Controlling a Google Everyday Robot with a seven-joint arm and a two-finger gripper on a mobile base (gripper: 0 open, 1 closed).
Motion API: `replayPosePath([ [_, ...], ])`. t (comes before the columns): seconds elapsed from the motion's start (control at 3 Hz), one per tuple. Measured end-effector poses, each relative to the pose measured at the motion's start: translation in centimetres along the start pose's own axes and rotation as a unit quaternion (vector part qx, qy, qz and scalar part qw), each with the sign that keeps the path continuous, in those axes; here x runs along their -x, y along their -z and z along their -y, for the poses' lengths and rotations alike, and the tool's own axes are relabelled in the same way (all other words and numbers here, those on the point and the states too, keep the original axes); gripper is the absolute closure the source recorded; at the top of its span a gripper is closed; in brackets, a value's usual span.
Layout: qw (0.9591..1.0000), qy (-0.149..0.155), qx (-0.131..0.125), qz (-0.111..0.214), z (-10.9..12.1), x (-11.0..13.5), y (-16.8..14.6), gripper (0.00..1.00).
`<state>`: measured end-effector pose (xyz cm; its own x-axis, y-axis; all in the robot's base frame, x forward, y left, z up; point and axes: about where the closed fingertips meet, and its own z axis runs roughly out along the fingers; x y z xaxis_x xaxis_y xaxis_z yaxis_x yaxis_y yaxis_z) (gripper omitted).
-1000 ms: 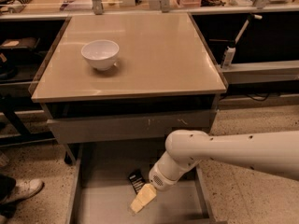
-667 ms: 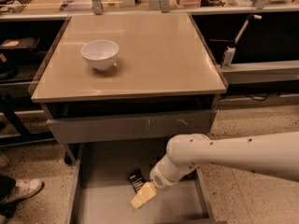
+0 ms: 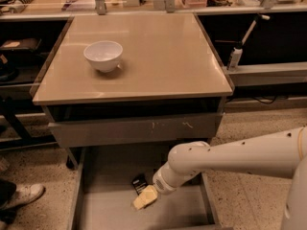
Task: Pick rxbar chocolate from middle drawer and place on counter
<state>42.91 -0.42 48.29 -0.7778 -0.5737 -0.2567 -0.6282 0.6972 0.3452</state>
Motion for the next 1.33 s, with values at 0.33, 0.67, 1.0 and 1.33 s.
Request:
replayPosePath([
  [0.33, 1.0000, -0.003, 0.001, -0.001, 0.0, -0.1, -0.2, 0.00],
  [0.67, 0.9999, -0.002, 0.012, -0.004, -0.5, -0.3, -1.5, 0.00],
  [1.0, 0.9998, -0.008, 0.016, 0.006, -0.9, -0.6, -4.2, 0.00],
  [1.33, 0.9995, -0.009, 0.014, 0.028, -0.8, 0.1, -5.8, 0.00],
])
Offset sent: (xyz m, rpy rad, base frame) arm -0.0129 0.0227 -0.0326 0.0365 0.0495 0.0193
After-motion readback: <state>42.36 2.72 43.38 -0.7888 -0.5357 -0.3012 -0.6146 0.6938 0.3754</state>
